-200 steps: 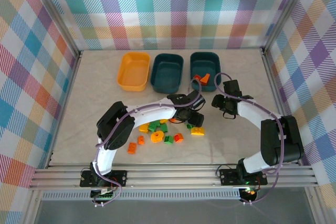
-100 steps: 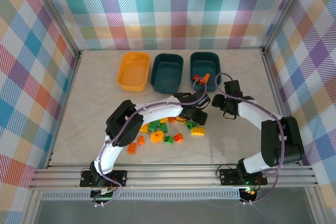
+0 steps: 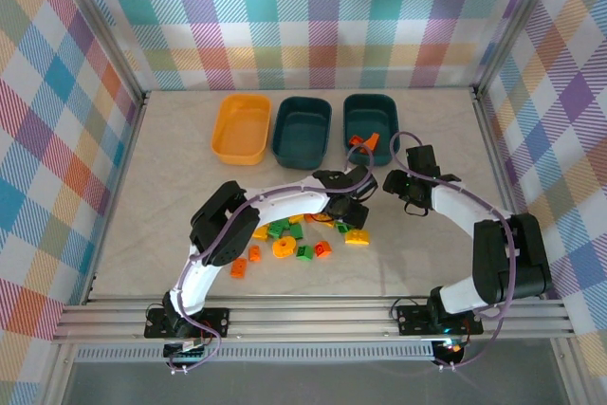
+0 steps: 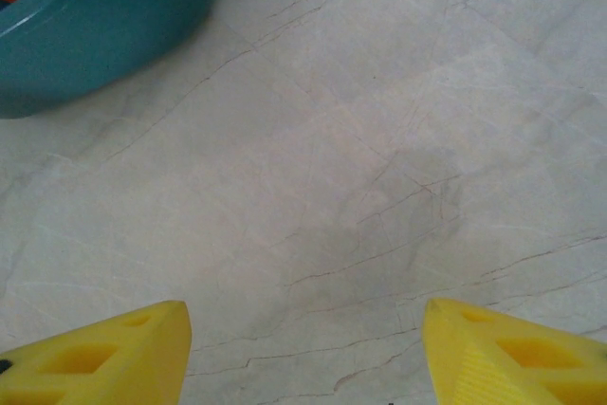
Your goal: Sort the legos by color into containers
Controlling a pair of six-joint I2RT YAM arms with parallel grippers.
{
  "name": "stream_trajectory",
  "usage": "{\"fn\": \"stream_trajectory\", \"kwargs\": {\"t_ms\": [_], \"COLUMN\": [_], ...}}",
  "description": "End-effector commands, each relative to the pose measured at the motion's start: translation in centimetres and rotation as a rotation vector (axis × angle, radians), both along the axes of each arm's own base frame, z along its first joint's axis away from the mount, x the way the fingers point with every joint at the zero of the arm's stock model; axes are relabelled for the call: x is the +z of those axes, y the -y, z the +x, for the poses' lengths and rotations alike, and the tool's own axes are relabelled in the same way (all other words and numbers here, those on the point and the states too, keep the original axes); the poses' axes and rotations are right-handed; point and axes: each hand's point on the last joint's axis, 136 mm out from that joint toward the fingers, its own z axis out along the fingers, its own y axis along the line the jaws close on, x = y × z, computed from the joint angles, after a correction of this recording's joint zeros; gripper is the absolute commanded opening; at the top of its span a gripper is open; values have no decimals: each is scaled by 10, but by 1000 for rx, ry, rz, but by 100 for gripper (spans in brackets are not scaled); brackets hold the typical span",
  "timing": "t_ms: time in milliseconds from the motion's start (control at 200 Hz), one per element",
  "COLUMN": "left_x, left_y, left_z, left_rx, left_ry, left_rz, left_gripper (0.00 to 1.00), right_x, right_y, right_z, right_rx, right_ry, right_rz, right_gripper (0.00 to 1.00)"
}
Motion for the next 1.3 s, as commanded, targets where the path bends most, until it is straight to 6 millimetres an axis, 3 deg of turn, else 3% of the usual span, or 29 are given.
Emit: {"fn": "stream_trajectory", "kwargs": {"t_ms": [0, 125, 415, 690, 1055, 1295], "left_x": [4, 10, -4, -4, 25, 56], "left_y": [-18, -11, -14, -16, -15, 4], "left_z": [-10, -18, -19, -11, 10, 16], "left_rx": [1, -20, -24, -20, -6, -35], "left_ry": [-24, -47, -67, -32, 44, 30], "left_rz": [17, -43, -7, 23, -23, -131], "left_gripper": [74, 73, 67, 53, 40, 39], "right_x": [8, 8, 9, 7, 2, 1], "right_y": [1, -1, -1, -1, -2, -2], "right_z": [0, 0, -1, -1, 0, 3], "right_rx": [11, 13, 13, 16, 16, 14], "right_ry": [29, 31, 33, 29, 25, 26], "right_rz": [5, 12, 16, 18, 22, 22], "right_gripper": [66, 66, 66, 66, 66, 66]}}
